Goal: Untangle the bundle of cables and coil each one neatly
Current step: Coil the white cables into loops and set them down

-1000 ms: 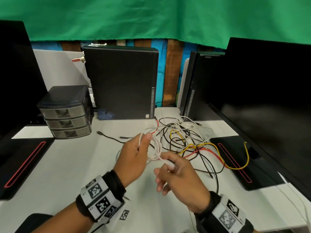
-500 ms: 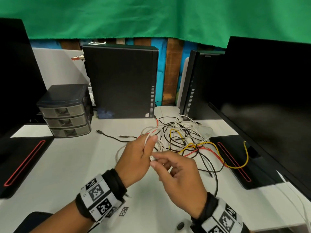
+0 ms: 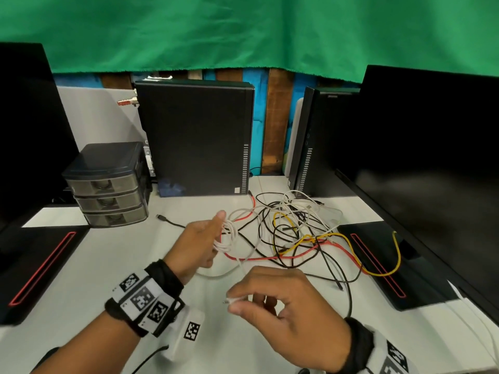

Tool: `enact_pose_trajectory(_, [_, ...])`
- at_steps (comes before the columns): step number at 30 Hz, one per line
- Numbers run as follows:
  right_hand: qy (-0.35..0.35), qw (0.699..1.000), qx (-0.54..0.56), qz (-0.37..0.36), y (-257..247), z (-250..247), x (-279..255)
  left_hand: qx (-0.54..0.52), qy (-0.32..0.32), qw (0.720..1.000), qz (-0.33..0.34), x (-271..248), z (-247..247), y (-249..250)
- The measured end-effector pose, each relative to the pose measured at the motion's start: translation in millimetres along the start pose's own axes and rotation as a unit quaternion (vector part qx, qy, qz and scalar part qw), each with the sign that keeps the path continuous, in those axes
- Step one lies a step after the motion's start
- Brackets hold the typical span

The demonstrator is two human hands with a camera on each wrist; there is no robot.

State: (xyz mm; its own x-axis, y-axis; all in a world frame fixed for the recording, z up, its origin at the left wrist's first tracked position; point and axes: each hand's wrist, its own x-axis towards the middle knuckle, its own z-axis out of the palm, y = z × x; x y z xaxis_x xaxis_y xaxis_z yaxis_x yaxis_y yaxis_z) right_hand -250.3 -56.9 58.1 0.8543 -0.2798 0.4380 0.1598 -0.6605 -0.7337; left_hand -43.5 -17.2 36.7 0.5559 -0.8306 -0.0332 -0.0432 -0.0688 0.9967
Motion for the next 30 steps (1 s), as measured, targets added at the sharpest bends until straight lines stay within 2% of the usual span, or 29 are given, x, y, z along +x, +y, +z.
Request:
enact_pose_trajectory(3, [0.023, 0.999, 0.015, 0.021, 5.0, 1.4, 0.0, 0.026, 0.053, 0.998, 0.027, 2.9, -10.2, 11.6])
enact_pose_trajectory(6, [0.031, 0.987, 0.12, 0.105, 9.8, 4.6, 1.3, 0.131, 0.097, 0.979, 0.12, 1.9, -12.0, 17.8])
enact_pose_trajectory(7, [0.041, 0.976, 0.167, 0.13, 11.8, 7.0, 2.1, 0.16, 0.104, 0.97, 0.151, 0.5, -11.1, 19.4])
enact_pose_trajectory(9, [0.108, 0.944, 0.262, 0.167, 14.4, 12.4, 5.5, 0.194, 0.113, 0.953, 0.202, -3.9, -6.8, 21.8])
enact_pose_trajectory(12, [0.202, 0.903, 0.313, 0.213, 15.9, 15.2, 11.0, 0.208, 0.114, 0.94, 0.247, -9.4, 0.1, 22.6])
enact_pose_trajectory(18, [0.29, 0.855, 0.325, 0.282, 18.6, 9.0, 14.7, 0.167, 0.111, 0.948, 0.245, -14.8, 10.0, 21.6])
enact_pose_trajectory(22, [0.303, 0.823, 0.363, 0.314, 26.1, 6.4, 16.1, 0.134, 0.101, 0.956, 0.241, -20.1, 18.4, 19.9])
enact_pose_trajectory(24, [0.288, 0.835, 0.349, 0.313, 27.7, 4.1, 16.7, 0.116, 0.088, 0.963, 0.228, -20.9, 20.9, 17.4])
enact_pose_trajectory(27, [0.256, 0.907, 0.149, 0.298, 38.8, 3.1, 14.9, 0.052, 0.055, 0.982, 0.175, -21.7, 22.8, 15.8])
enact_pose_trajectory(29, [0.228, 0.923, 0.074, 0.301, 41.0, 1.5, 15.6, -0.009, 0.03, 0.993, 0.112, -26.7, 29.1, 18.9])
enact_pose_trajectory(30, [0.228, 0.919, 0.085, 0.31, 40.8, -0.4, 16.4, -0.038, 0.017, 0.996, 0.08, -30.1, 32.9, 21.0])
